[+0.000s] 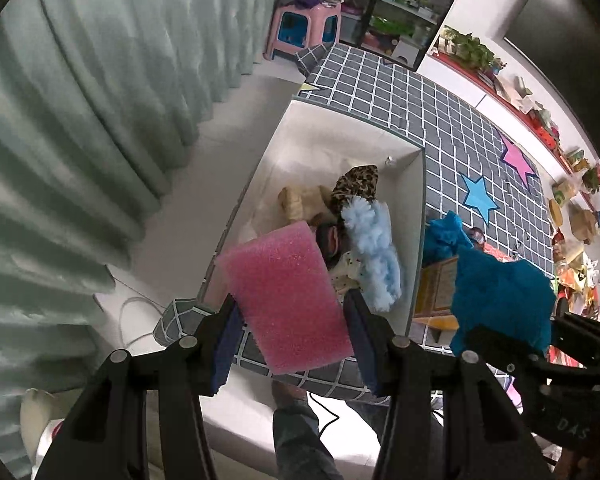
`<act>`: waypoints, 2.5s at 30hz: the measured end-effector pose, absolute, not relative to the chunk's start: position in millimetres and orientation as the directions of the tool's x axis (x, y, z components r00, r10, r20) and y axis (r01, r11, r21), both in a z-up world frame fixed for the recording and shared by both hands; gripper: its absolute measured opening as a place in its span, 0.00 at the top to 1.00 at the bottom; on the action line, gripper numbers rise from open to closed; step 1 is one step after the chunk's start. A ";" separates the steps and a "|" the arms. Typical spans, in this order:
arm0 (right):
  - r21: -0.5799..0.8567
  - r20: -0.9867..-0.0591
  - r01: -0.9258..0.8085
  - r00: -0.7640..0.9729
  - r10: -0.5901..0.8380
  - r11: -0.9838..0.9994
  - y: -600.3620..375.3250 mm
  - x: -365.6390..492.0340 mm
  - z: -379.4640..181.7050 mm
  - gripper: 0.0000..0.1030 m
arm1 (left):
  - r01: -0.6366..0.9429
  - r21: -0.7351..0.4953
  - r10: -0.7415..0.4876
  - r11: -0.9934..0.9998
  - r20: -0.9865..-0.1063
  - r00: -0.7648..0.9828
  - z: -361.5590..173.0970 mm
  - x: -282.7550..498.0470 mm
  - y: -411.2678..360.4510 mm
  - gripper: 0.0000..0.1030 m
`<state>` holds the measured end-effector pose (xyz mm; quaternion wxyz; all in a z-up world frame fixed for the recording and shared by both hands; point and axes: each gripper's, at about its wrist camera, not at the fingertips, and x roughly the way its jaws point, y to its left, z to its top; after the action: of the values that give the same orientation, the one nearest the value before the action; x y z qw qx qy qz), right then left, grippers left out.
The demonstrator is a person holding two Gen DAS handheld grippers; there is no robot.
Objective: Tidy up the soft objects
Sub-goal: 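Carry the pink foam block and blue cloth over the white box with both tools, then lower both tools into the box and open them to drop the items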
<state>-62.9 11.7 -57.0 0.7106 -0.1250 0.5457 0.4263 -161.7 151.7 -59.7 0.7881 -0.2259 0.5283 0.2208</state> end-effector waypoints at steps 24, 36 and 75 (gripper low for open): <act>0.286 -0.899 -0.740 0.013 0.438 0.608 40.6 -37.1 -65.1 0.58 | -0.545 -0.103 0.093 0.832 -0.943 0.320 -74.1 -117.7 167.4 0.47; 0.301 -0.899 -0.724 0.002 0.437 0.621 74.8 14.6 -68.9 0.58 | -0.555 -0.070 0.107 0.829 -0.954 0.280 -91.7 -65.9 187.0 0.47; 0.355 -0.901 -0.671 -0.060 0.430 0.651 113.4 69.4 -103.8 0.58 | -0.601 -0.034 0.093 0.799 -0.980 0.178 -133.8 -23.8 207.8 0.47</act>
<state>69.4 113.4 -103.8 0.6783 -0.0996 0.6045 0.4056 -23.8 207.8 -133.8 0.7374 -0.2131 0.5962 0.2352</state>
